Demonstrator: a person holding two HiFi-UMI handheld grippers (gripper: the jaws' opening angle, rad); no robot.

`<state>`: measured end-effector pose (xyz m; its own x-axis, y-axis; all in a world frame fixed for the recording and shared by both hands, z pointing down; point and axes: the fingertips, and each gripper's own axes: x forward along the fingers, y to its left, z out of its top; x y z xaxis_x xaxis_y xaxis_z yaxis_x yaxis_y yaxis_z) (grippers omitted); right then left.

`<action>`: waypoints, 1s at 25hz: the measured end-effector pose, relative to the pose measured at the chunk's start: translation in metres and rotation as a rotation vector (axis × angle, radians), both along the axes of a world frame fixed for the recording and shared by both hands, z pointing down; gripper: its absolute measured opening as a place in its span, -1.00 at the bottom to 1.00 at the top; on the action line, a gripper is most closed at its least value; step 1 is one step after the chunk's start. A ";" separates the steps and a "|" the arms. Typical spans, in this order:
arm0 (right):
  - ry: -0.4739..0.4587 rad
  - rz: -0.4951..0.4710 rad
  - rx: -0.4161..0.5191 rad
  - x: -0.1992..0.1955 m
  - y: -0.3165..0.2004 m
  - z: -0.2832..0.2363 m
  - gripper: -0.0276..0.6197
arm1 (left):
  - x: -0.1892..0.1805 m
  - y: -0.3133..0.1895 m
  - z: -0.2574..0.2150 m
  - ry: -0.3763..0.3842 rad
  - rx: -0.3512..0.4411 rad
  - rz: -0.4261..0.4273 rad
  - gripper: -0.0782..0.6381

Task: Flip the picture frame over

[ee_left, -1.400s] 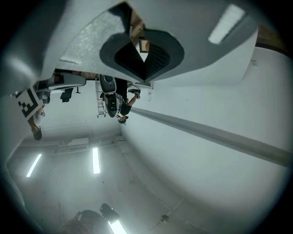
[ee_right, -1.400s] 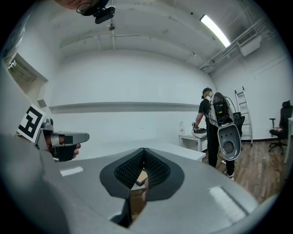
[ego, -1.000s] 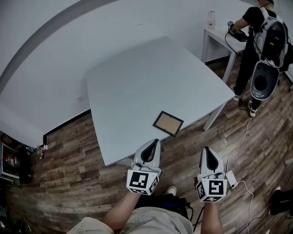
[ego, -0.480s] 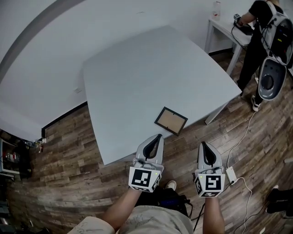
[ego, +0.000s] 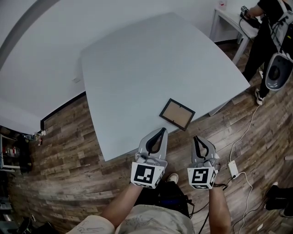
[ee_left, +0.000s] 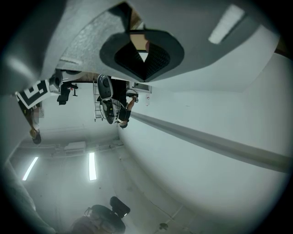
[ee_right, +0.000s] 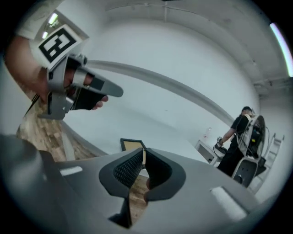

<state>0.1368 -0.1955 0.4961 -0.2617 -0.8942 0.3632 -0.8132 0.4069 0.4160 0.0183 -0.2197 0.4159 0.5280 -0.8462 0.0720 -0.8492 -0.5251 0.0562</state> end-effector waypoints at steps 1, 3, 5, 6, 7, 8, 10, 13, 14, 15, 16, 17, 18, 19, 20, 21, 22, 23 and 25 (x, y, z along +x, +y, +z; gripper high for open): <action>0.056 -0.024 -0.001 -0.004 -0.001 0.007 -0.77 | -0.001 -0.001 0.002 -0.001 -0.001 -0.001 -0.78; 0.154 -0.072 -0.004 -0.013 -0.002 0.023 -0.76 | -0.002 -0.001 0.005 0.006 0.001 -0.004 -0.78; 0.240 -0.111 -0.006 -0.019 -0.004 0.040 -0.73 | -0.003 0.000 0.010 -0.005 -0.018 0.001 -0.78; 0.281 -0.128 -0.006 -0.021 -0.005 0.048 -0.70 | -0.003 0.000 0.012 -0.009 -0.022 0.002 -0.78; 0.321 -0.141 -0.005 -0.021 -0.006 0.056 -0.68 | -0.003 0.000 0.014 -0.005 -0.020 0.000 -0.78; 0.362 -0.152 -0.006 -0.021 -0.008 0.064 -0.65 | -0.003 0.000 0.015 0.002 -0.015 -0.004 -0.78; 0.456 -0.167 -0.018 -0.021 -0.012 0.081 -0.54 | -0.004 0.001 0.020 -0.001 -0.024 0.000 -0.78; 0.604 -0.184 -0.034 -0.020 -0.020 0.108 -0.32 | -0.006 0.003 0.029 -0.012 -0.048 0.013 -0.78; 0.649 -0.184 -0.021 -0.020 -0.023 0.112 -0.28 | -0.007 0.004 0.031 -0.013 -0.051 0.014 -0.78; 0.691 -0.182 -0.002 -0.020 -0.026 0.116 -0.28 | -0.007 0.005 0.033 -0.014 -0.053 0.014 -0.78; 0.730 -0.179 0.015 -0.019 -0.028 0.118 -0.25 | -0.007 0.005 0.035 -0.013 -0.055 0.013 -0.78; 0.762 -0.177 0.029 -0.019 -0.031 0.121 -0.23 | -0.008 0.006 0.036 -0.012 -0.058 0.011 -0.78; 0.787 -0.176 0.039 -0.020 -0.033 0.123 -0.19 | -0.008 0.007 0.037 -0.011 -0.060 0.008 -0.78; 0.803 -0.178 0.048 -0.020 -0.036 0.125 -0.18 | -0.009 0.007 0.038 -0.011 -0.062 0.006 -0.78; 0.815 -0.182 0.055 -0.022 -0.037 0.127 -0.16 | -0.009 0.008 0.039 -0.012 -0.063 0.005 -0.78; 0.827 -0.187 0.061 -0.023 -0.039 0.128 -0.16 | -0.010 0.008 0.039 -0.013 -0.064 0.004 -0.78; 0.838 -0.193 0.064 -0.024 -0.041 0.130 -0.16 | -0.010 0.008 0.039 -0.013 -0.065 0.004 -0.78; 0.849 -0.199 0.064 -0.025 -0.042 0.133 -0.14 | -0.010 0.008 0.040 -0.014 -0.066 0.003 -0.78; 0.865 -0.209 0.069 -0.028 -0.045 0.136 -0.12 | -0.012 0.008 0.041 -0.013 -0.070 0.000 -0.78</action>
<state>0.1091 -0.2401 0.6324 -0.0807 -0.8861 0.4565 -0.1155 0.4632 0.8787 0.0066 -0.2112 0.4566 0.5269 -0.8386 0.1385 -0.8499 -0.5206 0.0816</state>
